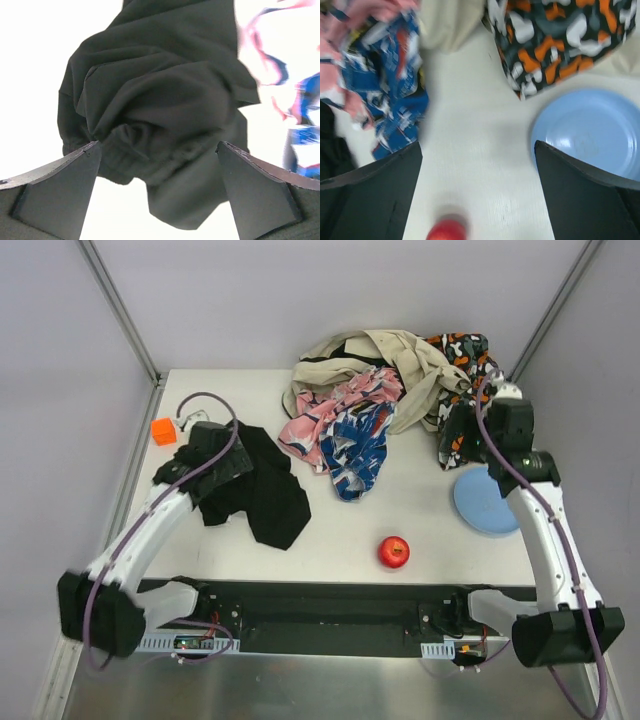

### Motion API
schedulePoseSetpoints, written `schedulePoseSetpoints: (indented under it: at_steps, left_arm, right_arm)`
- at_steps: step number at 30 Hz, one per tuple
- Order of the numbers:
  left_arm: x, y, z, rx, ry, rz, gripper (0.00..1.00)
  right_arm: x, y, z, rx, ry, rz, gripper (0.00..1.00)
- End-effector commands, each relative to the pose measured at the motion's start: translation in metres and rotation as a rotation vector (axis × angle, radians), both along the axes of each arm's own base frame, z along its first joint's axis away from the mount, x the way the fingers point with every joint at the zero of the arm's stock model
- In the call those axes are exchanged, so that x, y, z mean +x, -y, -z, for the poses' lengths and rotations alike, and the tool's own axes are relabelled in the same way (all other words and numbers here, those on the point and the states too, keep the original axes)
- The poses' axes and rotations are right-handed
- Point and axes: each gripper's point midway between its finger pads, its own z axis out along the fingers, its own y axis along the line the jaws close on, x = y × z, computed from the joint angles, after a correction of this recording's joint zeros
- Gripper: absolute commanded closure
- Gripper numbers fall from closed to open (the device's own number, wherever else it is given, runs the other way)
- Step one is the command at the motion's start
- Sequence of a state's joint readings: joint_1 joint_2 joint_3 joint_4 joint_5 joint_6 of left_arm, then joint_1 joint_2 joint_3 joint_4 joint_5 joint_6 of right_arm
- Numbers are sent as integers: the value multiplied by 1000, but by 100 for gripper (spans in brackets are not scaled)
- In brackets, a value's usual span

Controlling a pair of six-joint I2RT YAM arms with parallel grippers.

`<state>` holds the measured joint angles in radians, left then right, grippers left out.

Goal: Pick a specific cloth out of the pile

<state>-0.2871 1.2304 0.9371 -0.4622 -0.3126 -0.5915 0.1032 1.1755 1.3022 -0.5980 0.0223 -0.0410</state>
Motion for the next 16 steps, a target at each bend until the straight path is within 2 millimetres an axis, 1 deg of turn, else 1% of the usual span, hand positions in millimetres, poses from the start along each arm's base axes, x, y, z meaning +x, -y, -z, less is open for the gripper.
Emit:
schedulePoseSetpoints:
  at_steps: [1, 2, 4, 7, 9, 12, 16]
  left_arm:
    - [-43, 10, -75, -146, 229, 96, 1]
    - [-55, 10, -86, -178, 285, 108, 1]
    - [-74, 6, -97, -225, 376, 101, 1]
    - [-95, 4, -102, -265, 456, 118, 1]
    - [-101, 6, -100, -303, 474, 117, 1]
    - [-103, 8, -96, -312, 468, 122, 1]
    - [-102, 10, -92, -315, 451, 128, 1]
  right_arm:
    - [-26, 25, 44, 10, 5, 186, 4]
    - [-35, 27, 49, 11, 15, 195, 4]
    - [-49, 29, 65, 28, 30, 209, 4]
    - [-68, 23, 83, 66, 40, 189, 4]
    - [-77, 25, 93, 81, 40, 211, 4]
    - [-86, 28, 105, 87, 59, 230, 4]
    - [-89, 28, 105, 86, 94, 212, 4]
